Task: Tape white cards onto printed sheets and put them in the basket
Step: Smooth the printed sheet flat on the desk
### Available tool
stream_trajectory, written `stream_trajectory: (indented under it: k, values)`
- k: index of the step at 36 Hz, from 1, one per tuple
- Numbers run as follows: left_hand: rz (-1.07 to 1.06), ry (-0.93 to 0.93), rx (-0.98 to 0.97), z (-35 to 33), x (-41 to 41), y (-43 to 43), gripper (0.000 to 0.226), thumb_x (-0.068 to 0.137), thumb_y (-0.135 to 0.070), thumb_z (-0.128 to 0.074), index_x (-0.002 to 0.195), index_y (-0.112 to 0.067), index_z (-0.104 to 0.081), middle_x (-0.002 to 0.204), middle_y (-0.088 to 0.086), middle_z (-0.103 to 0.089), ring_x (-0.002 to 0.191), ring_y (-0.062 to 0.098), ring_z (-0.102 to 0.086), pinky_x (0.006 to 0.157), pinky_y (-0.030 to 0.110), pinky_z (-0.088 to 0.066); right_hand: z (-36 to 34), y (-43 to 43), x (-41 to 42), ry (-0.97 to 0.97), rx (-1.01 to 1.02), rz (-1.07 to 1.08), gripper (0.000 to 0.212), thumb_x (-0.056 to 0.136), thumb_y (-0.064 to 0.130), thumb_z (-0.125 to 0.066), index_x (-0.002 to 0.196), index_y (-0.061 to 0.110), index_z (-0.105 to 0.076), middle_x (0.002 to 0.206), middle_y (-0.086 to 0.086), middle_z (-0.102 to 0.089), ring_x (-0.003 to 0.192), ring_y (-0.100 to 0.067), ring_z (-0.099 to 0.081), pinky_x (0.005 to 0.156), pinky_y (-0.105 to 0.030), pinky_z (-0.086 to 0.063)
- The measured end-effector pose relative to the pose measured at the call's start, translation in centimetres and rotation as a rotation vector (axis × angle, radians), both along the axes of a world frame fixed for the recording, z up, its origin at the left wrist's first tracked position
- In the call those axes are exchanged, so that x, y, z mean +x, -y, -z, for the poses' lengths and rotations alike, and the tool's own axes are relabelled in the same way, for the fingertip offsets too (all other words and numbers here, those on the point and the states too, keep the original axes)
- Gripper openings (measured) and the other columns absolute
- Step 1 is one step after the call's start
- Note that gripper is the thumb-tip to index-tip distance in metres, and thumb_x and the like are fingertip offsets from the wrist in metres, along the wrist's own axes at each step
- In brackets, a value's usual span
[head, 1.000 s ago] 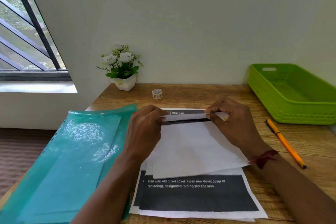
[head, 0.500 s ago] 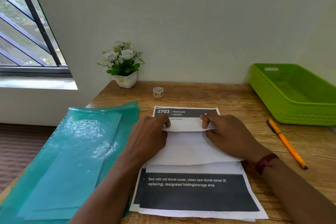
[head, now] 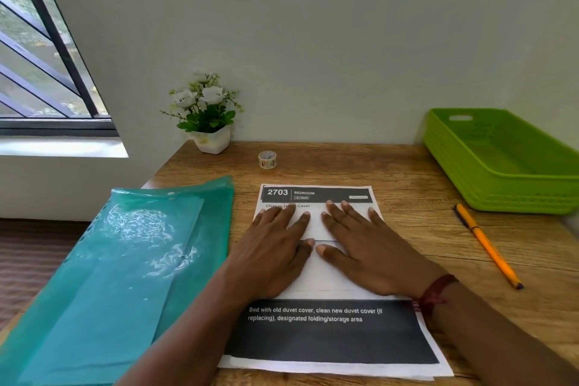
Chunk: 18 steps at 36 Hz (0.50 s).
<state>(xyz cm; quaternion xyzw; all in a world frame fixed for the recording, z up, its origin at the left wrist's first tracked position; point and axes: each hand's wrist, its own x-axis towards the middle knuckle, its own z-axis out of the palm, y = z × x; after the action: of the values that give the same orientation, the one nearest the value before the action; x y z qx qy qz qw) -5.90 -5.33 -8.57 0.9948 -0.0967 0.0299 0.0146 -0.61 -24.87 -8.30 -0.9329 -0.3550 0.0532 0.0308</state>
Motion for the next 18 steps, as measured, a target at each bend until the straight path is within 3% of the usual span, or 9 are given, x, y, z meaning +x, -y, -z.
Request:
stream_trajectory:
  k: [3, 6, 12, 18]
  values:
    - [0.023, -0.034, 0.033, 0.4, 0.2, 0.4, 0.06, 0.103, -0.05, -0.015, 0.156, -0.026, -0.002, 0.165, 0.005, 0.002, 0.151, 0.021, 0.003, 0.124, 0.042, -0.002, 0.5, -0.4, -0.3, 0.027, 0.014, -0.012, 0.071, 0.096, 0.062, -0.009, 0.155, 0.025, 0.003, 0.161, 0.007, 0.016, 0.147, -0.009, 0.018, 0.121, -0.047, 0.007]
    - [0.037, -0.024, 0.049, 0.8, 0.4, 0.5, 0.061, 0.104, -0.048, -0.014, 0.156, -0.022, 0.001, 0.164, 0.003, 0.008, 0.15, 0.019, 0.012, 0.124, 0.042, 0.0, 0.8, -0.9, -0.4, 0.04, 0.034, -0.021, 0.067, 0.1, 0.057, -0.013, 0.155, 0.023, 0.004, 0.161, 0.007, 0.016, 0.147, -0.009, 0.019, 0.121, -0.047, 0.009]
    - [0.019, -0.084, 0.025, 0.9, 0.5, 0.5, 0.062, 0.104, -0.047, -0.013, 0.155, -0.017, 0.004, 0.163, 0.005, 0.011, 0.149, 0.017, 0.013, 0.121, 0.032, 0.006, 0.9, -1.1, -0.6, 0.005, -0.007, -0.018, 0.067, 0.101, 0.053, -0.016, 0.154, 0.02, 0.009, 0.161, 0.004, 0.018, 0.147, -0.009, 0.02, 0.121, -0.044, 0.008]
    - [-0.054, -0.135, 0.016, 0.6, 0.2, 0.4, 0.065, 0.103, -0.05, -0.011, 0.155, -0.016, 0.007, 0.163, 0.009, 0.012, 0.15, 0.019, 0.011, 0.123, 0.036, 0.003, 0.6, -0.4, -0.6, -0.032, -0.037, 0.04, 0.071, 0.099, 0.057, -0.013, 0.153, 0.019, 0.014, 0.159, 0.001, 0.024, 0.146, -0.01, 0.022, 0.121, -0.036, 0.009]
